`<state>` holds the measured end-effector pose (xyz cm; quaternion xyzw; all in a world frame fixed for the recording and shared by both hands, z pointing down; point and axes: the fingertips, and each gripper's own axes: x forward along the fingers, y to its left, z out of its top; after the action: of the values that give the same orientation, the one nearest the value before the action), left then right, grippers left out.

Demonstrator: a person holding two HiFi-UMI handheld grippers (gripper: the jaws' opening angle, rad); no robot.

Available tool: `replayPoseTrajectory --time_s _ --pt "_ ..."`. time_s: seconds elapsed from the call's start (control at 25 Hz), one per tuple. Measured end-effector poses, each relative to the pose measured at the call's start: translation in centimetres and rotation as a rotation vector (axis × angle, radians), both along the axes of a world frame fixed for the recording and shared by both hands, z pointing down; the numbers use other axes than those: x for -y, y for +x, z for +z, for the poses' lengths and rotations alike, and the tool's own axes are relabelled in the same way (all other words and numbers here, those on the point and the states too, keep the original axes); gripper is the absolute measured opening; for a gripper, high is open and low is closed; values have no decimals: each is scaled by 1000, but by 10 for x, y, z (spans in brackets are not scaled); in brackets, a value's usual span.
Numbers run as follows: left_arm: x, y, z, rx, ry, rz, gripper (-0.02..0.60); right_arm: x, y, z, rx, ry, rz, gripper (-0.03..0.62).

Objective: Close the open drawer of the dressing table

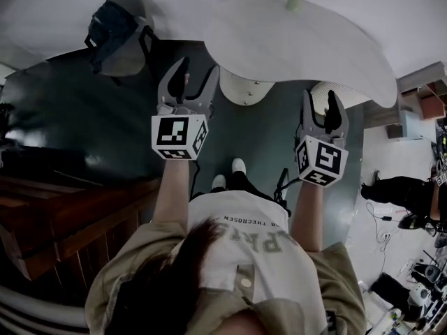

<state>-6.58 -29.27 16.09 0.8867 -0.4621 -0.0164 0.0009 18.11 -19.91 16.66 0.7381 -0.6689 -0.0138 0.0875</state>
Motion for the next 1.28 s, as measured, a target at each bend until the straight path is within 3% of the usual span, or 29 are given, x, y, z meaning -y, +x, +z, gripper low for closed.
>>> replayPoseTrajectory --time_s 0.28,0.56,0.84,1.0,1.28 --pt "-12 19 -13 34 49 40 156 -1 -13 -17 19 74 -19 216" --pt "-17 27 -13 49 71 43 106 1 -17 -21 20 98 -15 95" --pt "-17 24 -17 63 129 -5 17 4 -19 -21 35 105 -38 52" --pt "-17 21 -22 49 159 -25 9 6 -20 -21 47 115 -58 8" --pt "-15 19 -28 32 172 -39 9 8 -20 -23 64 121 -86 8"
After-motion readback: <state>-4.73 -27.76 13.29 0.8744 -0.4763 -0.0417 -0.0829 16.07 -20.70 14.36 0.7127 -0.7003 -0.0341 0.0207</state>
